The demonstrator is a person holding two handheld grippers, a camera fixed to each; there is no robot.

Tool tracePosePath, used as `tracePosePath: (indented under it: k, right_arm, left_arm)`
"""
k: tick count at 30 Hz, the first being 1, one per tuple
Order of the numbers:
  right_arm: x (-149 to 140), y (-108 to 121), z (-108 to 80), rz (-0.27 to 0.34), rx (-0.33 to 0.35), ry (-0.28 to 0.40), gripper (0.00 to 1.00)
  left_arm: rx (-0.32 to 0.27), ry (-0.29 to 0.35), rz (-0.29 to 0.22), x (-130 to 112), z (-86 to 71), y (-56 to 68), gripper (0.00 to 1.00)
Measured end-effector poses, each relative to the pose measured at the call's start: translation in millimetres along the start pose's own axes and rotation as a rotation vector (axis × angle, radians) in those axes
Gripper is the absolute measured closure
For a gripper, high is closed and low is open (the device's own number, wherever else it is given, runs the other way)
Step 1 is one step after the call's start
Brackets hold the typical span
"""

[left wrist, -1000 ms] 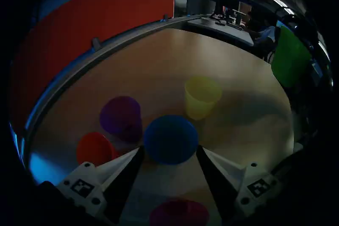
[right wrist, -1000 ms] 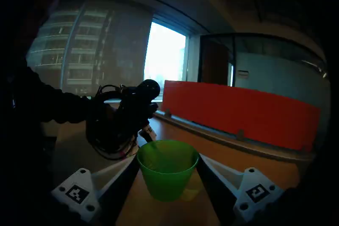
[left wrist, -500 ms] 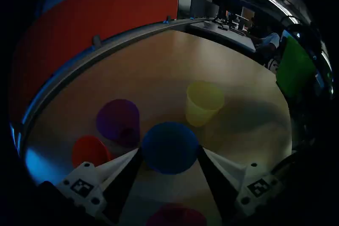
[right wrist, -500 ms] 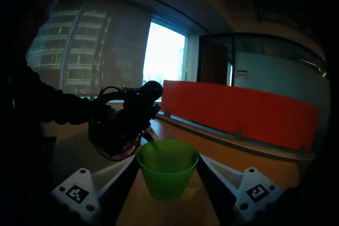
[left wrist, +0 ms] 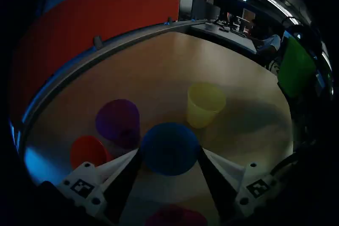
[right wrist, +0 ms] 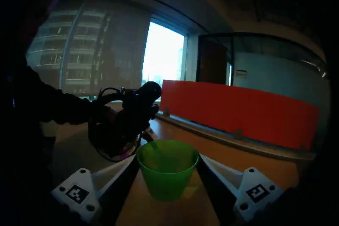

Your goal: Pour water

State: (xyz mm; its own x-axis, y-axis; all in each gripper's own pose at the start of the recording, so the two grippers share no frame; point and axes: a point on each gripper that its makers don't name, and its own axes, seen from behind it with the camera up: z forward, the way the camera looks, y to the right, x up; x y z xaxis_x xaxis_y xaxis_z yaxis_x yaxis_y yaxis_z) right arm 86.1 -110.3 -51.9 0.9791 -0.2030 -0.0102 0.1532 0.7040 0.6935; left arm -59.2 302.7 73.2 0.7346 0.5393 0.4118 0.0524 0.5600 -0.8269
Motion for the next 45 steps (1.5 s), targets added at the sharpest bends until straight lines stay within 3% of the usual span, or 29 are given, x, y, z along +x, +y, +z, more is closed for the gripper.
tracePosePath:
  k: [9,19,27,39,45]
  right_arm:
    - [3,0,-1.8,-0.002,-0.005,0.001,0.06]
    - [11,-8,-0.5,-0.013,-0.002,0.005,0.06]
    - [22,-19,2.3,-0.023,0.008,0.013,0.06]
    - [35,-36,6.8,-0.039,0.024,0.021,0.06]
    - [41,-41,9.7,-0.038,0.025,0.027,0.06]
  left_arm:
    - [-0.014,0.045,0.002,10,-9.4,3.1,0.11]
    - [-0.011,0.136,0.012,31,-40.7,11.0,0.11]
    - [0.013,0.251,0.028,50,-78.8,18.2,0.11]
    - [0.080,0.451,0.027,79,-146.1,12.9,0.11]
    - [0.116,0.562,0.056,92,-179.7,15.9,0.11]
